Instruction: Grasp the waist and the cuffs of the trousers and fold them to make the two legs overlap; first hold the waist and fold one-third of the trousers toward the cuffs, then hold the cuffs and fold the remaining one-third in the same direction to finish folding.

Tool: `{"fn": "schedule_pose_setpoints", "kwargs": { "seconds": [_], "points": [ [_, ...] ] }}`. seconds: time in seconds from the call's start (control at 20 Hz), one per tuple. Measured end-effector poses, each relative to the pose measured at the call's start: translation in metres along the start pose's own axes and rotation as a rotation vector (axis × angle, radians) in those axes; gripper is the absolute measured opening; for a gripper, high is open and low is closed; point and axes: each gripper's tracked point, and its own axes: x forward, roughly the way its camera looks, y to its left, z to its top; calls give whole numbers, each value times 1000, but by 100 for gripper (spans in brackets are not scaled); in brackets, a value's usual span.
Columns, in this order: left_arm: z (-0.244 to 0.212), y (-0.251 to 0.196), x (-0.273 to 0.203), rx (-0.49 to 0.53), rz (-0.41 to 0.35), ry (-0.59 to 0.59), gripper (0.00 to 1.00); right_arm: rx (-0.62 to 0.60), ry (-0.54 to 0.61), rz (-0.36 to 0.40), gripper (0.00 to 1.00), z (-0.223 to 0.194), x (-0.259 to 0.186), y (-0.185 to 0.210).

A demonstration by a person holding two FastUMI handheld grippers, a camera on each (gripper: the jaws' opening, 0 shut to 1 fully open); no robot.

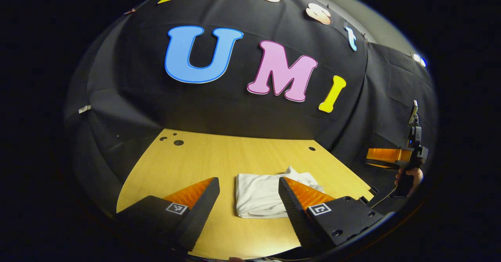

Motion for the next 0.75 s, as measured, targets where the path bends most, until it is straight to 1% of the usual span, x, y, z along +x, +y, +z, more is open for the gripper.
{"fn": "schedule_pose_setpoints", "kwargs": {
  "seconds": [0.1, 0.25, 0.3, 0.4, 0.75],
  "points": [
    [-5, 2, -7, -7, 7, 5, 96, -17, 10, 19, 89, -5, 6, 11],
    [-14, 2, -16, -26, 14, 29, 96, -18, 24, 44, 92, -11, 13, 23],
    [-17, 3, -18, -30, 21, 43, 96, -11, 30, 50, 96, -13, 14, 25],
    [-22, 4, -23, -42, 38, 67, 96, 6, 48, 54, 96, -15, 19, 24],
    [-27, 8, -42, -80, 73, 71, 96, 21, 89, 41, 96, -14, 29, 18]
  ]
}}
